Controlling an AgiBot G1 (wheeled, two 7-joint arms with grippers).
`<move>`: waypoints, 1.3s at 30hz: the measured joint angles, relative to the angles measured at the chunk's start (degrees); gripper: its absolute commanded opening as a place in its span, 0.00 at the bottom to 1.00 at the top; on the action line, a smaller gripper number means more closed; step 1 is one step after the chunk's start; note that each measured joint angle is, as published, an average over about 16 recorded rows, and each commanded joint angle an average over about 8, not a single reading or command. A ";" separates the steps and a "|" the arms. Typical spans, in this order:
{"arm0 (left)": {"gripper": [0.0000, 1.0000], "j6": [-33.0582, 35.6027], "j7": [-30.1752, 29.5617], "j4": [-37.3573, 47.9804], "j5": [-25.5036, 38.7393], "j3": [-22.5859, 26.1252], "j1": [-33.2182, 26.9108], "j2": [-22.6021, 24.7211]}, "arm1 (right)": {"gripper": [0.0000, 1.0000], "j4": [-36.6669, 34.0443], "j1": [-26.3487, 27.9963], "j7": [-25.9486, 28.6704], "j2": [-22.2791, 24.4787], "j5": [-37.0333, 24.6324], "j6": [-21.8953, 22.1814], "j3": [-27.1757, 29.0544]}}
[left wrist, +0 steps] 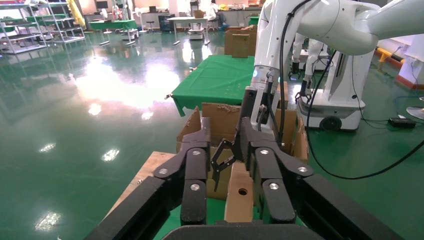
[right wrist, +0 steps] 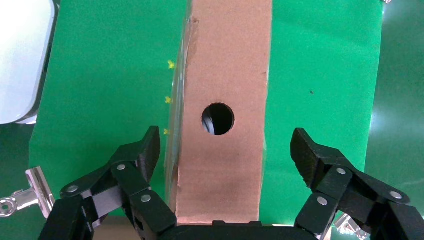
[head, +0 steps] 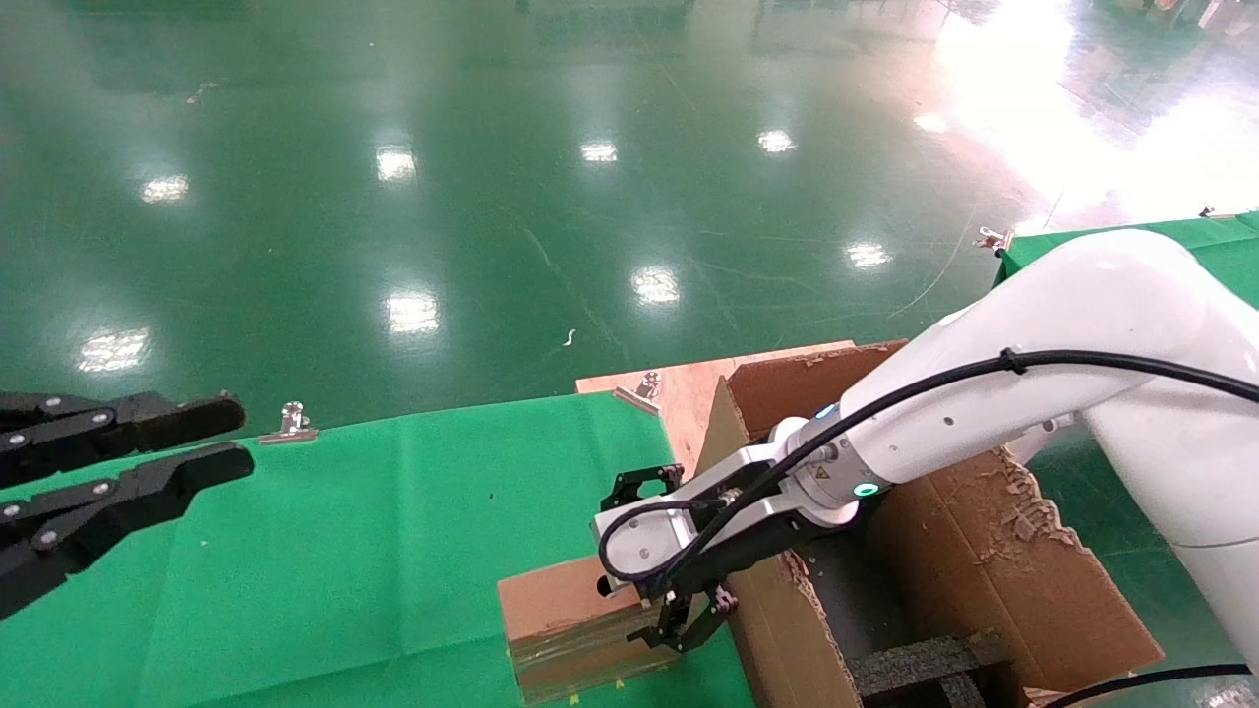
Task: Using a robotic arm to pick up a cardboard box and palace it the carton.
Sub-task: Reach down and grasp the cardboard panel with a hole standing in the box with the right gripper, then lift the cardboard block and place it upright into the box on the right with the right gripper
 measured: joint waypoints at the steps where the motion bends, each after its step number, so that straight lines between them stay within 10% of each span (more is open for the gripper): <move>1: 1.00 0.00 0.00 0.00 0.00 0.00 0.00 0.00 | 0.00 0.00 -0.02 -0.01 0.02 0.02 0.00 0.02; 39: 1.00 0.00 0.00 0.00 0.00 0.00 0.00 0.00 | 0.00 -3.81 6.38 -1.64 1.69 6.10 -2.05 1.87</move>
